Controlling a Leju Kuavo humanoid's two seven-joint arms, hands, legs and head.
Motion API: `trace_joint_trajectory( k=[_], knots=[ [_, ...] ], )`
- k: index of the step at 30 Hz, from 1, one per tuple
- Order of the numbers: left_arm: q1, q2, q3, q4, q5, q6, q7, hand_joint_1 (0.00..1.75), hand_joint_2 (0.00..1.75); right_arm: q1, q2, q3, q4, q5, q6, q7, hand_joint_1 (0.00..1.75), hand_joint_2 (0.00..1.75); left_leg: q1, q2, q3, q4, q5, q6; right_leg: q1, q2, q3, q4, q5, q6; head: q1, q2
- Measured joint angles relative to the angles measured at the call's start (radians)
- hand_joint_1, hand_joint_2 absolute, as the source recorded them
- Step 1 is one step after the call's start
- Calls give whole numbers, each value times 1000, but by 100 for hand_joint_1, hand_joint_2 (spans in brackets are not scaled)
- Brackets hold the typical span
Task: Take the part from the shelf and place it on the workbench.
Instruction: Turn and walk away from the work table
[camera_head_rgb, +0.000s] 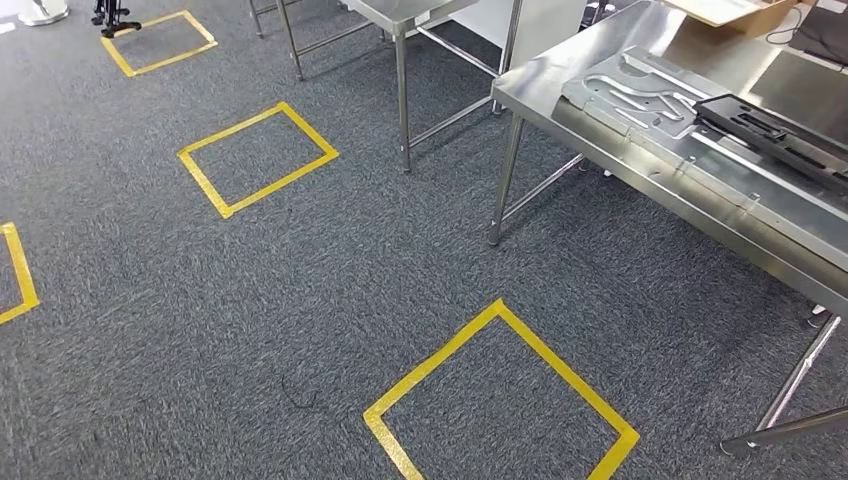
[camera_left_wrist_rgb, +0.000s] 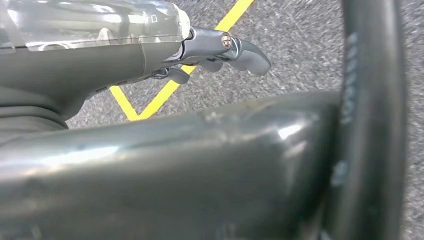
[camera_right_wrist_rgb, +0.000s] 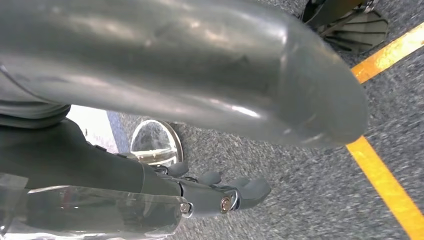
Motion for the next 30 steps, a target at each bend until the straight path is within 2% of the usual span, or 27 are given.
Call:
trace_joint_trajectory(
  k=[1,2,3,5,6,7,8,9,10,11,12,13,14,16,17,18,20,21,22,23,24,25,27,28,29,30],
  knots=[
    [2,-2,6,1,1,-1,0,0,0,-2,0,1,0,3,0,2,0,0,3,-11,2,-4,3,6,-1,-5,4,-1,-3,6,0,0],
    [4,-4,10,2,1,-3,-1,0,0,-3,0,2,0,5,0,4,0,0,5,-22,6,-11,6,12,-2,7,7,3,-9,12,0,0],
    [5,-7,12,3,-1,-6,-2,0,0,-4,0,4,0,7,0,7,0,0,8,-32,10,-17,11,18,-3,31,0,23,-25,17,0,0],
    [4,-13,13,4,-7,-12,-4,0,0,-2,0,6,2,9,1,11,0,0,9,-53,13,-23,17,28,-6,93,-48,125,-83,20,0,0],
    [3,-16,13,4,-11,-14,-6,0,0,-1,0,6,4,10,1,13,0,0,9,-65,12,-23,18,31,-6,109,-84,193,-112,20,0,0],
    [2,-18,13,4,-15,-14,-7,0,0,0,1,6,6,10,1,14,0,0,8,-79,12,-23,17,32,-6,116,-115,247,-128,21,0,0],
    [3,-21,13,4,-20,-14,-7,0,0,1,1,6,7,11,1,15,0,0,7,-93,13,-22,17,33,-6,118,-132,270,-124,21,0,0],
    [4,-23,13,4,-23,-13,-7,0,0,2,2,7,8,12,2,16,0,0,7,-109,14,-21,16,32,-6,120,-131,254,-98,21,0,0],
    [5,-25,13,4,-24,-13,-8,0,0,3,2,7,8,12,3,16,0,0,7,-123,16,-19,15,30,-7,127,-113,205,-58,20,0,0],
    [6,-27,13,5,-26,-13,-8,0,0,4,2,8,9,14,4,17,0,0,7,-137,16,-17,13,28,-8,147,-88,138,-19,17,0,0],
    [6,-29,13,5,-26,-13,-8,0,0,5,2,8,9,15,5,17,0,0,6,-149,14,-11,9,24,-10,171,-66,78,9,15,0,0],
    [6,-31,13,5,-26,-13,-9,0,0,5,2,9,10,16,6,18,0,0,6,-161,9,-6,7,19,-11,189,-51,38,24,12,0,0],
    [6,-32,13,5,-26,-13,-9,0,0,5,3,9,10,16,6,18,0,0,6,-171,4,-2,5,13,-11,201,-45,19,26,9,0,0],
    [9,-33,13,5,-26,-13,-10,0,0,3,4,12,10,17,7,18,0,0,8,-190,-3,-2,5,1,-9,184,-42,14,24,0,0,0],
    [12,-34,13,5,-26,-13,-10,0,0,3,4,13,10,17,8,18,0,0,8,-180,-4,2,3,-5,-10,172,-37,9,25,-6,0,0],
    [13,-35,13,5,-26,-13,-10,0,0,3,5,14,10,18,9,19,0,0,7,-157,-12,21,-9,-10,-12,159,-33,4,27,-13,0,0],
    [11,-36,13,5,-26,-13,-9,0,0,5,5,15,10,20,12,19,0,0,8,-96,-56,114,-61,-21,-12,131,-25,-2,25,-23,0,0],
    [9,-36,13,5,-26,-13,-9,0,0,7,5,15,11,21,12,19,0,0,10,-79,-91,181,-93,-26,-11,116,-24,-2,23,-26,0,0],
    [7,-37,13,5,-26,-14,-8,0,0,7,5,15,11,22,12,19,0,0,13,-72,-122,240,-115,-31,-10,101,-23,-2,21,-26,0,0],
    [7,-37,13,5,-26,-14,-7,0,0,8,6,15,11,23,12,19,0,0,15,-68,-139,272,-119,-34,-10,87,-21,-2,18,-25,0,0],
    [9,-37,13,5,-26,-14,-6,0,0,8,6,15,11,24,13,19,0,0,18,-64,-135,264,-104,-36,-10,73,-18,-2,14,-23,0,0],
    [11,-38,13,5,-26,-14,-5,0,0,7,6,15,11,24,14,19,0,0,19,-57,-111,218,-73,-36,-11,60,-13,-1,10,-21,0,0],
    [12,-38,13,5,-26,-14,-4,0,0,7,6,16,11,25,16,19,0,0,18,-20,-37,81,-13,-31,-10,36,-1,-1,2,-12,0,0],
    [10,-38,13,5,-26,-14,-4,0,0,7,6,16,11,26,16,19,0,0,15,-4,-13,35,2,-25,-8,26,4,-1,-2,-6,0,0],
    [9,-38,13,5,-27,-14,-4,0,0,6,7,16,11,26,16,19,0,0,12,6,-2,12,6,-18,-6,18,8,-2,-5,-1,0,0],
    [10,-38,13,5,-27,-14,-4,0,0,4,7,16,12,26,16,19,0,0,9,3,-2,7,4,-11,-4,10,12,-3,-6,5,0,0]
  ],
)
